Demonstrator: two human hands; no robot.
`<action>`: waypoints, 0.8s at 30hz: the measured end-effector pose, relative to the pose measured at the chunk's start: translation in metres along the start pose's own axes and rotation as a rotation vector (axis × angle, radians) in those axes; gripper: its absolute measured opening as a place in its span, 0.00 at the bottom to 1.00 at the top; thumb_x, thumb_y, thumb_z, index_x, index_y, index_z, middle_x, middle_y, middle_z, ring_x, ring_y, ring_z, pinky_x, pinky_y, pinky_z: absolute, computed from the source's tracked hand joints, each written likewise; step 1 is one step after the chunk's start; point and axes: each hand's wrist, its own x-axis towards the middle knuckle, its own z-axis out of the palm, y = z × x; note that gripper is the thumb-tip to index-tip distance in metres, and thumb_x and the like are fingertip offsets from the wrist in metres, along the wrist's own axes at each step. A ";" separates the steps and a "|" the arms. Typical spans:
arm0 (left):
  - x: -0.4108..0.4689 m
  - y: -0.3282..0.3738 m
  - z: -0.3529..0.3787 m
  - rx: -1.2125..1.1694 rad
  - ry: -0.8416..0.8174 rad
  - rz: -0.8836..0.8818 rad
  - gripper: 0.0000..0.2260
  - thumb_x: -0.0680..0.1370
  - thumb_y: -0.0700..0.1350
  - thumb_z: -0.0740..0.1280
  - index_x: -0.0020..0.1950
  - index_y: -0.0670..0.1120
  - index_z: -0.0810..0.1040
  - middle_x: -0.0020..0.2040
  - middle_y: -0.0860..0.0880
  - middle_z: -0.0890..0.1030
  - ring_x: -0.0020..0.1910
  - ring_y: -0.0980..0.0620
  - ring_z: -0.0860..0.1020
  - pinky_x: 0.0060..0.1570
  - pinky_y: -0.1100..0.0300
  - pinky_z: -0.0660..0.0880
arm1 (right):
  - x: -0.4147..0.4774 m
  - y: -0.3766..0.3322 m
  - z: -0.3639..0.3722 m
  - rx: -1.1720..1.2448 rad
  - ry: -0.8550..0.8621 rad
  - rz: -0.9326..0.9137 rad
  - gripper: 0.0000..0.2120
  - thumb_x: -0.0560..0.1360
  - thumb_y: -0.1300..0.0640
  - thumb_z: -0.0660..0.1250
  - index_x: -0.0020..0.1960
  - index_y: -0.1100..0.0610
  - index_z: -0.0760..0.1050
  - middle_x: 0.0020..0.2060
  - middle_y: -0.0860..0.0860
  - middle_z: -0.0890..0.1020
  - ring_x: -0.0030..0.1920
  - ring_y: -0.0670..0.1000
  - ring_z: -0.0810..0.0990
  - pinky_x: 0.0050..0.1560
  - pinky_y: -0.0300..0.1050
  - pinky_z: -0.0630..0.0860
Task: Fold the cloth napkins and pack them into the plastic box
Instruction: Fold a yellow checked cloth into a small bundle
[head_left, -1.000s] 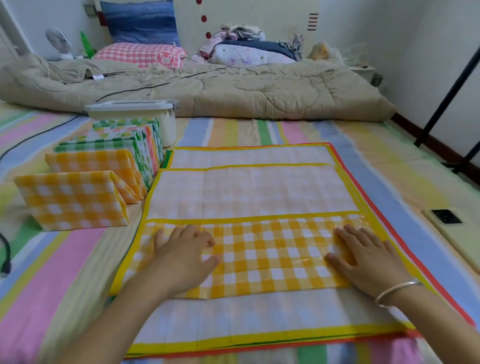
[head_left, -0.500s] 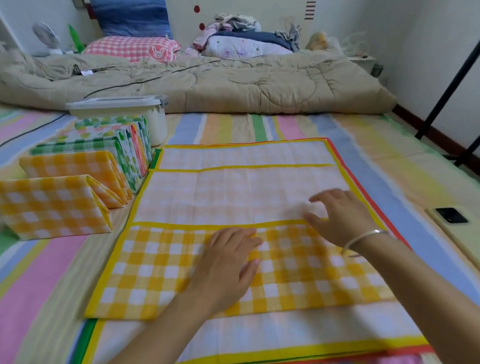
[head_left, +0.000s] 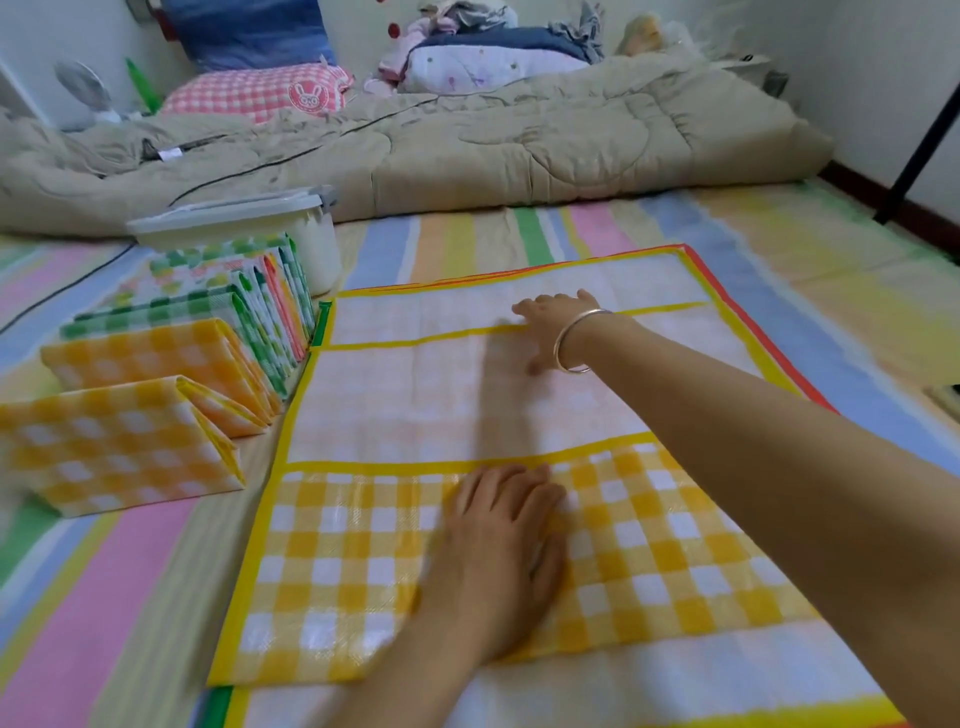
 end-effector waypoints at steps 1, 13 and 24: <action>0.000 0.000 0.000 -0.002 0.010 0.004 0.15 0.77 0.50 0.64 0.61 0.49 0.78 0.62 0.53 0.78 0.64 0.48 0.73 0.65 0.48 0.69 | 0.002 -0.001 0.000 -0.037 0.026 0.001 0.39 0.72 0.47 0.72 0.77 0.52 0.57 0.71 0.53 0.67 0.72 0.56 0.65 0.73 0.58 0.56; 0.000 -0.003 0.002 0.021 -0.003 0.021 0.15 0.79 0.52 0.61 0.63 0.50 0.77 0.65 0.53 0.77 0.65 0.46 0.73 0.64 0.46 0.70 | -0.065 -0.009 -0.035 0.151 0.502 -0.066 0.10 0.80 0.54 0.62 0.57 0.54 0.79 0.53 0.54 0.78 0.57 0.56 0.74 0.50 0.48 0.70; 0.004 0.016 -0.020 0.239 0.277 0.302 0.06 0.75 0.41 0.66 0.49 0.46 0.82 0.54 0.46 0.82 0.50 0.44 0.79 0.46 0.51 0.75 | -0.225 -0.017 -0.004 0.378 0.780 -0.297 0.04 0.73 0.52 0.69 0.45 0.51 0.81 0.37 0.45 0.75 0.39 0.49 0.75 0.33 0.51 0.76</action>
